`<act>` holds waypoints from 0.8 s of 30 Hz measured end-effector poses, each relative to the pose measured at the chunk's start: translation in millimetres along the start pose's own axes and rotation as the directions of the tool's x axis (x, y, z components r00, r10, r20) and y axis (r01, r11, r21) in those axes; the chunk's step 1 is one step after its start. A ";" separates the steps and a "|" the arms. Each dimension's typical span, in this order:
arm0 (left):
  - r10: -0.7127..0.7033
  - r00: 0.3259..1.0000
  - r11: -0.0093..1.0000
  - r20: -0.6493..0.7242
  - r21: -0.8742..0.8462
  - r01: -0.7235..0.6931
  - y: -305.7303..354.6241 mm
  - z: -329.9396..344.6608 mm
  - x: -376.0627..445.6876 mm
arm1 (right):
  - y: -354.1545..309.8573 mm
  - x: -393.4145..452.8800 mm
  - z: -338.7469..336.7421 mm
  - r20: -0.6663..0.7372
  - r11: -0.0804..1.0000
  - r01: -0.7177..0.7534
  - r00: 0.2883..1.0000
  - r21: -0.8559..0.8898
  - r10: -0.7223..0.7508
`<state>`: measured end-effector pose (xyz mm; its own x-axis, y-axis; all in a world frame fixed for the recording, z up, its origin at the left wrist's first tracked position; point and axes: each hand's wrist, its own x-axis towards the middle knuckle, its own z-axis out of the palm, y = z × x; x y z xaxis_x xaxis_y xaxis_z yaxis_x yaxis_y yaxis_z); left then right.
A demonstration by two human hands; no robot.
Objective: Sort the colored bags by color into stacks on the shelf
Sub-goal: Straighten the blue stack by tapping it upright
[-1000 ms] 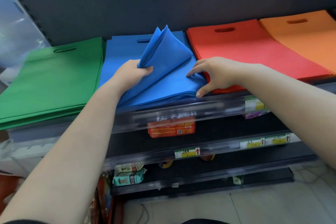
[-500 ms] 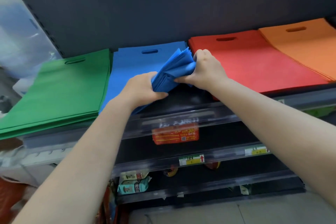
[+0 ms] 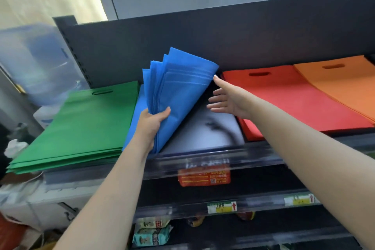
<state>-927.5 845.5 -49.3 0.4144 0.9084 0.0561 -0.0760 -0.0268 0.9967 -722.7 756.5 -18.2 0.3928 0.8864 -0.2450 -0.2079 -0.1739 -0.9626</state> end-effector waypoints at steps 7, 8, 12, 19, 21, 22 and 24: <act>0.039 0.934 0.936 0.356 0.314 -0.159 -5.2 -1.4 -9.1 | -21.6 17.5 -12.3 0.130 0.968 -0.141 0.985 0.209 0.115; 0.000 0.918 0.938 0.396 0.318 -0.137 -6.8 -1.3 -7.2 | -22.4 18.8 -17.9 0.089 0.985 -0.118 0.990 0.126 0.107; -0.023 0.909 0.903 0.416 0.399 -0.159 -10.8 0.2 -3.8 | -19.1 15.1 -15.7 -0.076 0.892 -0.238 0.971 -0.385 0.226; -0.006 0.933 0.962 0.360 0.256 -0.092 -9.9 3.3 2.2 | -2.3 8.6 -10.3 -0.181 0.864 -0.162 0.980 -0.477 0.083; 0.052 0.955 0.962 0.291 0.241 -0.126 -5.3 4.0 8.7 | 1.3 5.3 -16.5 -0.181 0.895 -0.093 0.983 -0.437 0.014; 0.088 0.965 0.940 0.248 0.299 -0.163 -2.4 2.5 14.2 | 0.0 3.3 -21.4 -0.176 0.913 -0.052 0.984 -0.404 -0.022; 0.138 0.978 0.875 0.158 0.443 -0.195 2.4 -4.9 27.7 | -8.0 -1.1 -35.0 -0.164 0.938 0.041 0.981 -0.344 -0.103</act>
<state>-920.6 872.7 -45.6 0.5384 0.8182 0.2015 0.2541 -0.3856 0.8870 -690.1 741.9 -14.3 0.5537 0.8171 -0.1605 0.1293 -0.2748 -0.9528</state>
